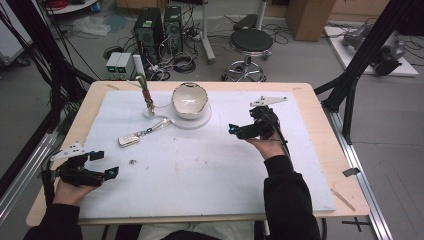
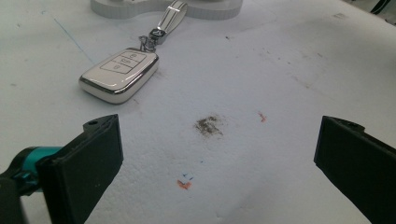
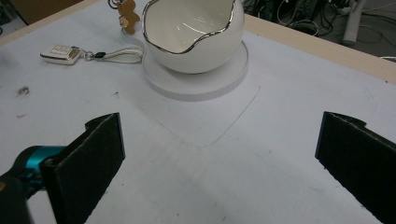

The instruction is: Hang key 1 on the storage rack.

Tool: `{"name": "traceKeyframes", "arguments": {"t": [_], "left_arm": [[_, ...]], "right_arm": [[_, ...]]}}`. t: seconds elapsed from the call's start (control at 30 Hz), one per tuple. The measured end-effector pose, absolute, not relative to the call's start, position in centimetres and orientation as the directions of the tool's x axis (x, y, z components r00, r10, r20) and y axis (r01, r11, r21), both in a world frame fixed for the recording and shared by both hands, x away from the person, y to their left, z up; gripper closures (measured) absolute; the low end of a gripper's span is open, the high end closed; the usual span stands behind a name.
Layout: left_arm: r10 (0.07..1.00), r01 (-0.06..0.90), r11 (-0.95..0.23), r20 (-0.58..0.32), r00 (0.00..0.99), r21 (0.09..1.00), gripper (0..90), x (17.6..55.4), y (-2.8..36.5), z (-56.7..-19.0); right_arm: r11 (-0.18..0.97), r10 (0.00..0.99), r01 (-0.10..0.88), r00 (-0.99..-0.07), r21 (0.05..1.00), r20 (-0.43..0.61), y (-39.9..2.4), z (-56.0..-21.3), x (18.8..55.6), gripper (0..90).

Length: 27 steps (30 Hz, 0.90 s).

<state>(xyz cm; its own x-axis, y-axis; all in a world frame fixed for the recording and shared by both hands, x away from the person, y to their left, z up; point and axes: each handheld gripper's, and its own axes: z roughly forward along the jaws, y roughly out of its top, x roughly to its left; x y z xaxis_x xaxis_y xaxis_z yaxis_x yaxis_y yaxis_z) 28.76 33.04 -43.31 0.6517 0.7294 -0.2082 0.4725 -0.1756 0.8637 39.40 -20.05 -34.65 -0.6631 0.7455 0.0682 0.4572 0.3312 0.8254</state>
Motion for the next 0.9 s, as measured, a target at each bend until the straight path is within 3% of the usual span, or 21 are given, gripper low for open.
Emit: {"name": "traceKeyframes", "arguments": {"t": [0.9], "left_arm": [[0.730,0.474,-0.174,-0.210,0.651,0.863,1.7,28.8,33.0,-43.3]], "right_arm": [[0.290,0.773,0.490,-0.626,0.822,0.100,-24.5,-38.4,36.4,0.6]]}}
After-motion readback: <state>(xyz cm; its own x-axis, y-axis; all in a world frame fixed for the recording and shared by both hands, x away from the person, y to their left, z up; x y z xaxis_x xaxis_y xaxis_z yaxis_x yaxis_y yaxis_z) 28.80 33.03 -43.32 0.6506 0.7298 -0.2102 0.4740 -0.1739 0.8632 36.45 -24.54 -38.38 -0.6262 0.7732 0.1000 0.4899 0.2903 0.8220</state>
